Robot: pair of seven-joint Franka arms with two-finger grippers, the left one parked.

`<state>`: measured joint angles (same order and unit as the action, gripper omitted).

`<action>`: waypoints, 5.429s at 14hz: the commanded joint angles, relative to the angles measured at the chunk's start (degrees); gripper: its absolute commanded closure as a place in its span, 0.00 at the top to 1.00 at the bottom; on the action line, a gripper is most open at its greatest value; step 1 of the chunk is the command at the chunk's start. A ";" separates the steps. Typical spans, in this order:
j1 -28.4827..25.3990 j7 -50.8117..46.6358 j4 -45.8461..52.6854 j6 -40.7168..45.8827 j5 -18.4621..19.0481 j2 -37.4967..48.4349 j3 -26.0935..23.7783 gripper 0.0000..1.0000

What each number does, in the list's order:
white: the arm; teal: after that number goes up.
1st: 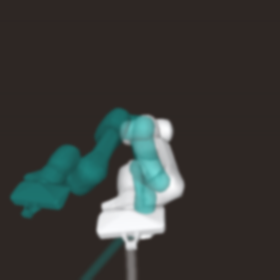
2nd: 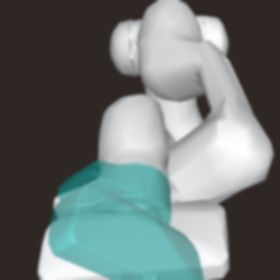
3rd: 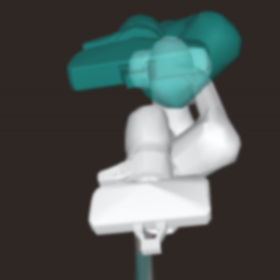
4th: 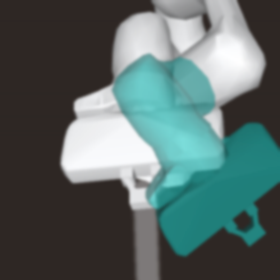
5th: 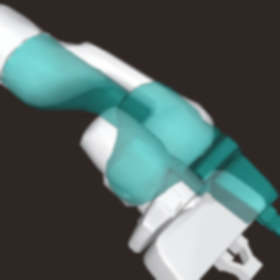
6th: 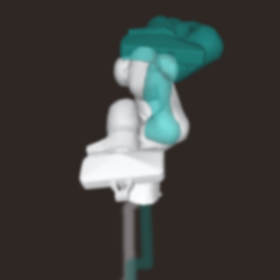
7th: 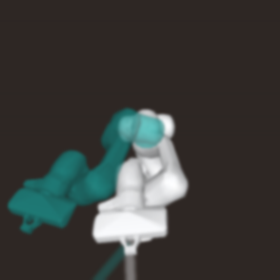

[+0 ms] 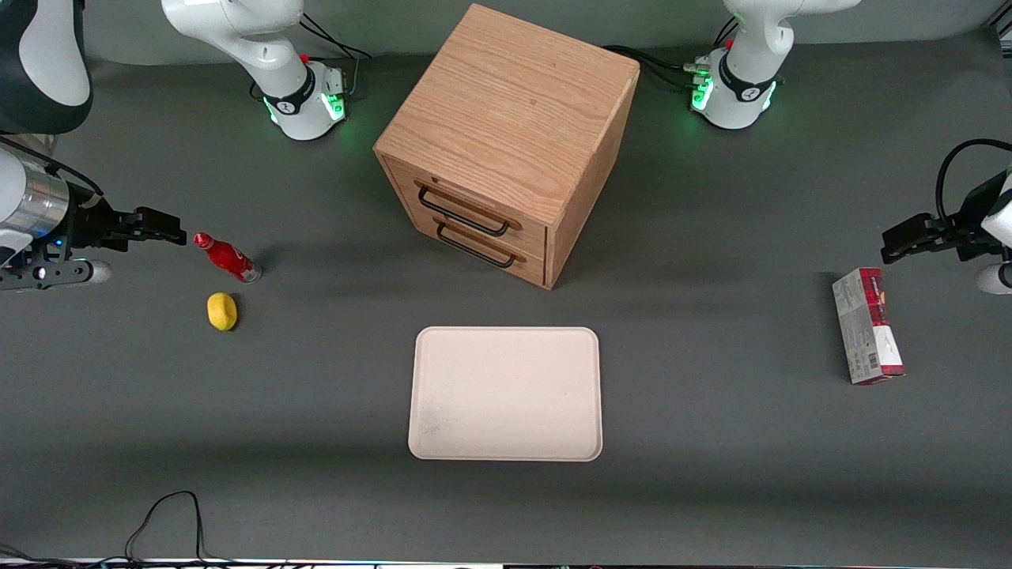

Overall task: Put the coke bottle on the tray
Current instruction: 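Move the right gripper down toward the red Coca-Cola bottle's cap end, then close the right gripper around the red bottle's neck, then lift the red bottle and carry it toward the cream tray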

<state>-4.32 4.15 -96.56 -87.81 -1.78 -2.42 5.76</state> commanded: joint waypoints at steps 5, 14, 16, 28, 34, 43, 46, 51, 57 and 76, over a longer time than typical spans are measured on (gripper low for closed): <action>-0.43 4.71 -9.40 1.15 4.85 10.65 1.01 1.00; -0.78 11.23 -19.01 -3.42 7.41 17.19 7.51 1.00; -0.78 11.23 -23.38 -8.06 7.85 18.15 8.13 1.00; -0.69 11.15 -47.05 -41.65 7.93 13.24 10.67 1.00; -0.78 11.23 -47.32 -42.89 7.94 11.83 10.68 1.00; -0.78 11.23 -47.67 -42.89 7.94 12.09 10.68 0.00; -0.78 11.15 -47.58 -42.89 7.93 12.09 10.68 0.00; -0.86 10.18 -46.53 -42.01 7.85 12.70 10.41 0.00; -3.50 8.86 -24.60 -19.20 7.24 9.64 9.89 0.00; -12.99 -26.53 45.39 3.20 -6.74 -36.67 1.20 0.00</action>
<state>-17.88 -16.12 -62.31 -84.86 -6.90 -31.87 9.70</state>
